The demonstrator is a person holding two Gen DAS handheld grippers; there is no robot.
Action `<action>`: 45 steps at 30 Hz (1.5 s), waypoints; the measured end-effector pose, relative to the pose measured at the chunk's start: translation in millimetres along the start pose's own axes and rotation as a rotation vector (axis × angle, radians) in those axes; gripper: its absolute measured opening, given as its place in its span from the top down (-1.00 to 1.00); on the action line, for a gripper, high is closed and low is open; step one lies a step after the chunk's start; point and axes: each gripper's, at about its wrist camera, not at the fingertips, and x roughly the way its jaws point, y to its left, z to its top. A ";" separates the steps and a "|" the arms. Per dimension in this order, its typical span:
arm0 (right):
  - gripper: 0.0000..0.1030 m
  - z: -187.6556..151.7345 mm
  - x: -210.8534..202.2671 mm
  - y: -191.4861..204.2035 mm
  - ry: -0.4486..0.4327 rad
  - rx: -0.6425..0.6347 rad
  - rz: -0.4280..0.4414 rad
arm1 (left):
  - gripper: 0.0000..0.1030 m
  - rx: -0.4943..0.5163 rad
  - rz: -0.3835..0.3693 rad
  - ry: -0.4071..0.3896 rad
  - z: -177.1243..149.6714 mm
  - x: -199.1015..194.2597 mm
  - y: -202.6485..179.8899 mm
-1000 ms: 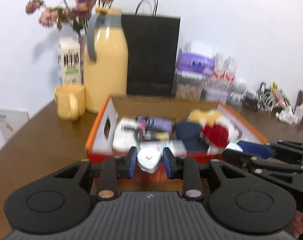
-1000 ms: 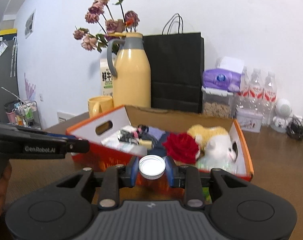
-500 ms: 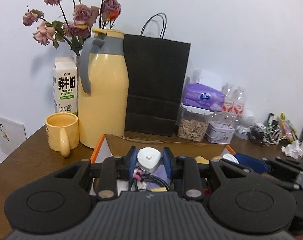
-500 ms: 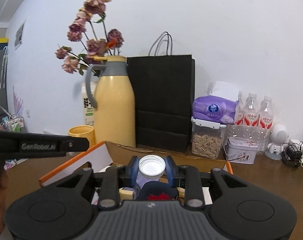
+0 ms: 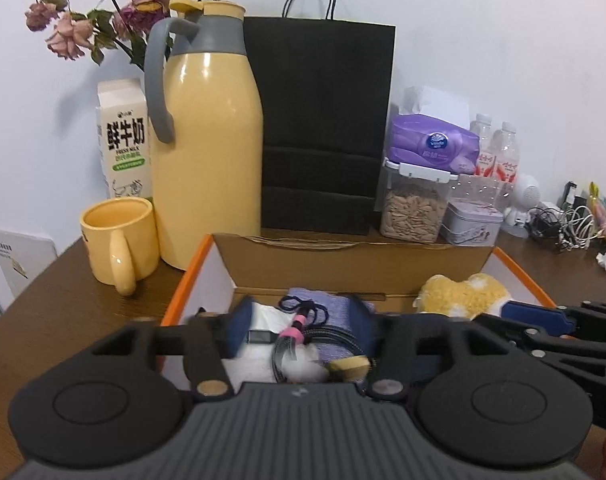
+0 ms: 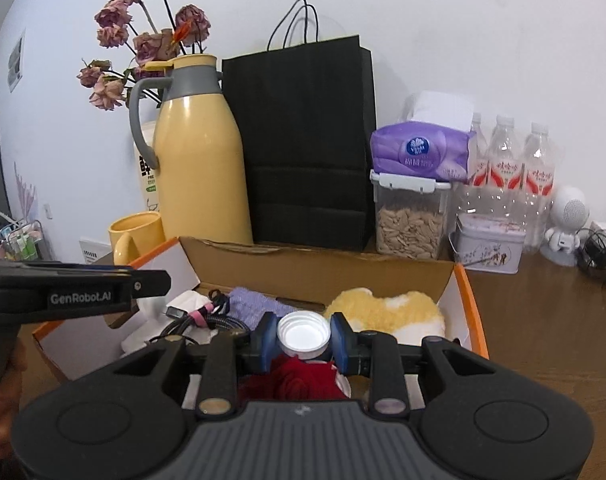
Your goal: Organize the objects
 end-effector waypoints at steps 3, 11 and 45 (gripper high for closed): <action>-0.14 -0.9 0.3 -1.4 0.004 0.000 -0.012 | -0.53 0.025 0.016 -0.020 -0.1 -2.8 -3.1; -0.65 -5.1 7.7 -4.3 0.035 0.005 -0.027 | -1.00 0.001 0.045 -0.055 5.1 -7.8 1.6; -1.00 -60.6 -157.0 64.6 0.038 0.033 -0.098 | -1.00 0.008 -0.027 0.097 -82.2 -170.1 19.5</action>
